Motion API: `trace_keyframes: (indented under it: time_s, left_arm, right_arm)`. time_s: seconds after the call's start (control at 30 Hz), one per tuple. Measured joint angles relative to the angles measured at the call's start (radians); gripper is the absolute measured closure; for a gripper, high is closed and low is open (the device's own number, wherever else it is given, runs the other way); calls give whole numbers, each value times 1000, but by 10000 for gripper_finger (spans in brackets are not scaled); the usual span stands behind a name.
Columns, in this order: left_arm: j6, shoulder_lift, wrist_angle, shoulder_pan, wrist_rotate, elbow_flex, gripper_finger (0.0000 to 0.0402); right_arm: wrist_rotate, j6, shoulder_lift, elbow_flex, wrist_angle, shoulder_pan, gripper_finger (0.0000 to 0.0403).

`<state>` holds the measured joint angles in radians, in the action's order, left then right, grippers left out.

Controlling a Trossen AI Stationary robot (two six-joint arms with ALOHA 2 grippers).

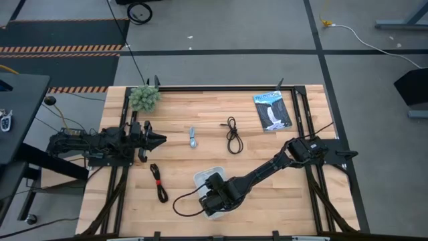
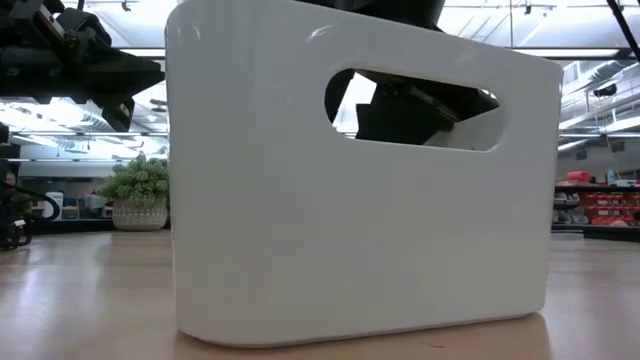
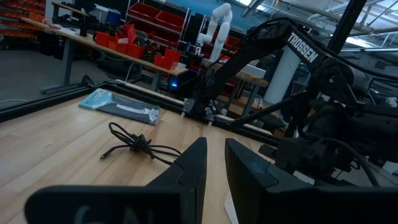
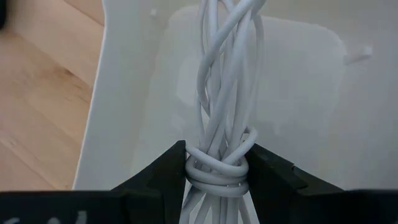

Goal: Pick and place USB-C Cables
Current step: Put the white charger cable into the white bin, then put the right black charger cable into the white bin

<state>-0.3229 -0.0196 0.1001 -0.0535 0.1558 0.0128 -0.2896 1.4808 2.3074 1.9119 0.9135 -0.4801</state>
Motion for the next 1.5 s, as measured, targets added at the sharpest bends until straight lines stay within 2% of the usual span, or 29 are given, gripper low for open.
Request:
trace_keyframes:
  time_s: [0.47, 0.73, 1.1, 1.5]
  left_arm:
    - [0, 0, 0, 0, 0, 0, 335]
    - [0, 0, 0, 0, 0, 0, 335]
    - [0, 0, 0, 0, 0, 0, 335]
    - [0, 0, 0, 0, 0, 0, 335]
  right_arm:
    - [52, -27, -5, 40, 48, 10, 182]
    - [39, -94, -7, 184, 159, 13, 182]
    - [-119, -229, -7, 392, 451, 30, 182]
    - [-83, -489, -6, 416, 527, 170, 192]
